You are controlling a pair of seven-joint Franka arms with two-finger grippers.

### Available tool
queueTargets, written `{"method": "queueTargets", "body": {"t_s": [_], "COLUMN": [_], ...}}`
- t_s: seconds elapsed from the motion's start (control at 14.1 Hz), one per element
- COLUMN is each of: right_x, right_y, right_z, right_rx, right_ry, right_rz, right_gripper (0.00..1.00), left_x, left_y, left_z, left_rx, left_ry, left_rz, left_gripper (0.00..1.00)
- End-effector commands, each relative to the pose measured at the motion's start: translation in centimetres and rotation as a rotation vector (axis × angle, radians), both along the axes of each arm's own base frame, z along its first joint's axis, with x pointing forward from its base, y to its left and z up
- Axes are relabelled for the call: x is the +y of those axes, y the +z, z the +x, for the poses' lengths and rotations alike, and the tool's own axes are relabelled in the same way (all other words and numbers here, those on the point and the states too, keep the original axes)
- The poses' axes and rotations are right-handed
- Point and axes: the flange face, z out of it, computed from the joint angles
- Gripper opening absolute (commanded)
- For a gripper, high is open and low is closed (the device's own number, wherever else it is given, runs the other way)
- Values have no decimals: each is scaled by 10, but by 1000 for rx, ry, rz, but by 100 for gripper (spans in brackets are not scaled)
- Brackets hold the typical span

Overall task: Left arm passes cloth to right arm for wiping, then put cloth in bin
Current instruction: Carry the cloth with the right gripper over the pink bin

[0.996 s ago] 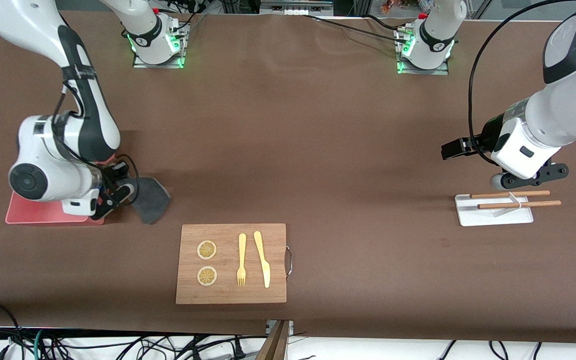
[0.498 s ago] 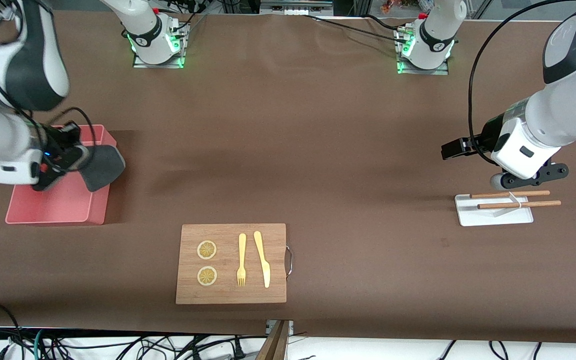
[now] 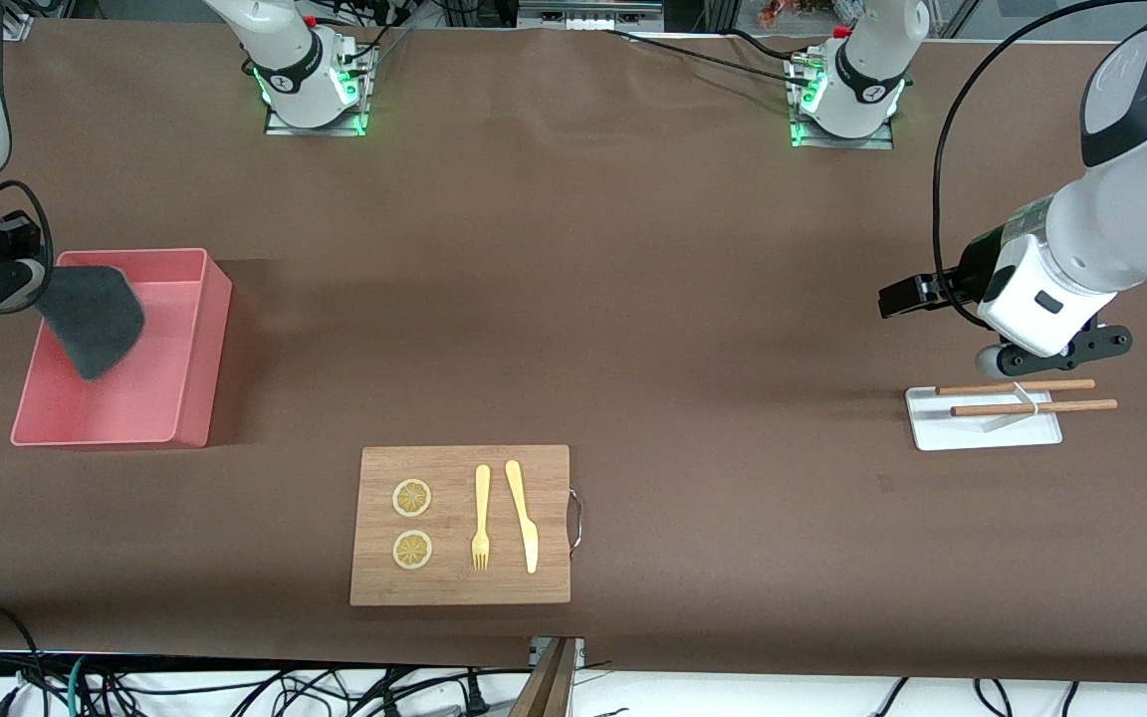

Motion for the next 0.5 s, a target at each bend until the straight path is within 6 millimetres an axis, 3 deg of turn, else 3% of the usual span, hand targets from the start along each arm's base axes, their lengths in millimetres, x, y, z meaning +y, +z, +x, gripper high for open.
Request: {"method": "queueTargets", "body": {"t_s": [0.0,0.14,0.21,0.28,0.36,0.43], "right_x": [-24,-28,-27,-26,-25,-23], "right_y": [-83,-126,-133,-130,-129,-120], "right_z": [0,9,13,15,17,23], "right_rx": [21,22,11,-1,-14,-67], "right_ry": [8,7,11,5,0,-15], "right_rz": [0,17,26,36,47,67], "right_gripper": [0,2,14,44,99,100], "left_x": [8,20,24,33,38,40], "left_y": [2,2,2,4,4,5], "left_z": [-2,0,1,2,3,3], "left_rx": [-9,-11,-14,-22,-28,-34], "left_ry": [-67,-98,-141,-189,-253,-309], "left_rz": [22,14,4,-9,-21,-31], "left_gripper": [100,100,100,100,100,100]}}
